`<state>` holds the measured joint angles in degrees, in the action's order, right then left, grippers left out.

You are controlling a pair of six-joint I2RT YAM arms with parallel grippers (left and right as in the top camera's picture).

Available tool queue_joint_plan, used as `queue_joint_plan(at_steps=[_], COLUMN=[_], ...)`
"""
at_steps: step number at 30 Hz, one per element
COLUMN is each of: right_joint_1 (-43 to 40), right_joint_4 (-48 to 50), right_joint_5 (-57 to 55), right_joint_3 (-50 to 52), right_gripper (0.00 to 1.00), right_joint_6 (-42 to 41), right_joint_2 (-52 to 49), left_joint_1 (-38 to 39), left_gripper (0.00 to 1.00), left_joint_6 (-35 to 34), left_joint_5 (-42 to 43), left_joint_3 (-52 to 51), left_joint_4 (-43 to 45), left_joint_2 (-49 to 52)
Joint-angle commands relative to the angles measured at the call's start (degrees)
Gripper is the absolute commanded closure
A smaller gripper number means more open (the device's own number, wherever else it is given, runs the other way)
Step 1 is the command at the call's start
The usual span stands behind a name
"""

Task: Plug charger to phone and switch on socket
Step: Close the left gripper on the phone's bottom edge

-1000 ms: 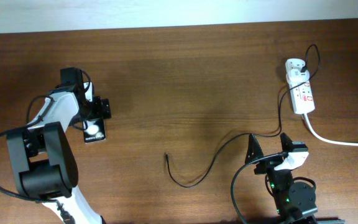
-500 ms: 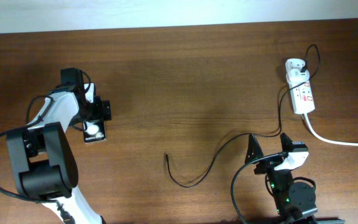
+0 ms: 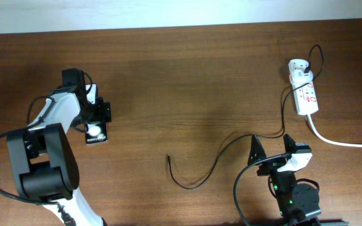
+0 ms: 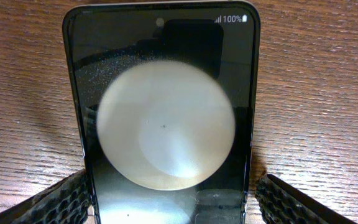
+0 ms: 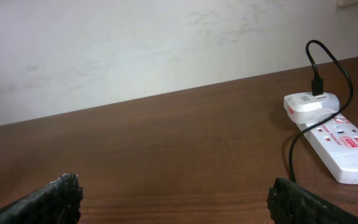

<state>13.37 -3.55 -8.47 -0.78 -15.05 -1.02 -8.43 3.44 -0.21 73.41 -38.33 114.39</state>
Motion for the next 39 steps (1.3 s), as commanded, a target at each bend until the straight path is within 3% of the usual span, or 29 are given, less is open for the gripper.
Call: queue_joint_plan(at_steps=[1, 9, 18, 21, 26, 27, 39], right_joint_1=[-0.3, -0.3, -0.3, -0.3, -0.3, -0.3, -0.3], right_joint_4=[-0.2, -0.2, -0.2, -0.2, -0.2, -0.2, -0.2], right_joint_5=[0.3, 0.3, 0.3, 0.3, 0.3, 0.3, 0.3], right_joint_3=[0.5, 0.5, 0.5, 0.5, 0.5, 0.5, 0.5], right_gripper=[0.01, 0.01, 0.01, 0.01, 0.01, 0.01, 0.01], right_joint_6=[-0.3, -0.3, -0.3, -0.3, -0.3, -0.3, -0.3], right_joint_2=[0.3, 0.3, 0.3, 0.3, 0.3, 0.3, 0.3], left_joint_1=[0.1, 0.1, 0.1, 0.1, 0.1, 0.1, 0.1], left_gripper=[0.12, 0.16, 0.34, 0.47, 0.96, 1.00, 1.00], left_joint_6=[1.0, 1.0, 1.0, 1.0, 1.0, 0.9, 0.9], left_joint_5=[-1.0, -1.0, -1.0, -1.0, -1.0, -1.0, 1.6], left_joint_3=[-2.9, -2.9, -2.9, -2.9, -2.9, -2.9, 3.2], left_joint_4=[-1.4, -1.4, -1.4, -1.4, -1.4, -1.4, -5.4], left_joint_2=[2.9, 2.9, 2.9, 2.9, 2.9, 2.9, 2.9])
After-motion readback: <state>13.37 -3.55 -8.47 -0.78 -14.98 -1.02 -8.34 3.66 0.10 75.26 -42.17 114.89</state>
